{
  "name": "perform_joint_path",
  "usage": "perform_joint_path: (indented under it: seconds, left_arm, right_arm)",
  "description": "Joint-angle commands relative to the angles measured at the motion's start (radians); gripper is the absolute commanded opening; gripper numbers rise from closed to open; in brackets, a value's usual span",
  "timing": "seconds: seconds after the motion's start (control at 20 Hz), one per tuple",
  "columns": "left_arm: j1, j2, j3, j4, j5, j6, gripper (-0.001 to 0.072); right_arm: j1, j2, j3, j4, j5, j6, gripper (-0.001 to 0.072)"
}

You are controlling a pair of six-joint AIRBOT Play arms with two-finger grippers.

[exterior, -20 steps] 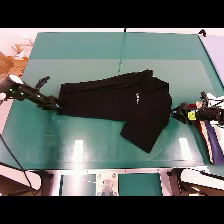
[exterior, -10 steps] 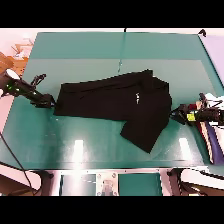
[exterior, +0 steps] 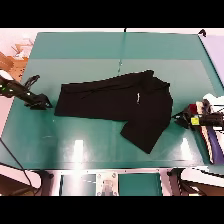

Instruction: Fold the shirts.

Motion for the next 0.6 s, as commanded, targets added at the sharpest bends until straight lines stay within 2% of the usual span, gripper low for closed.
perform_joint_path:
  seconds: [0.0,0.2,0.3,0.55]
  left_arm:
    - [0.070,0.001,0.002,-0.056,-0.020,-0.015,0.0561]
    - [0.073,0.000,-0.069,-0.230,0.065,0.033,0.0561]
    - [0.073,0.000,-0.150,-0.268,0.119,0.057,0.0561]
    - [0.073,-0.002,-0.286,-0.335,0.193,0.117,0.0560]
  right_arm:
    - [-0.077,0.010,-0.004,0.009,0.042,0.006,0.0424]
    - [-0.024,0.000,-0.047,0.010,-0.007,0.006,0.0423]
    - [0.025,-0.031,-0.060,0.022,-0.027,0.005,0.0421]
    - [0.109,-0.106,-0.060,0.183,-0.047,-0.056,0.0420]
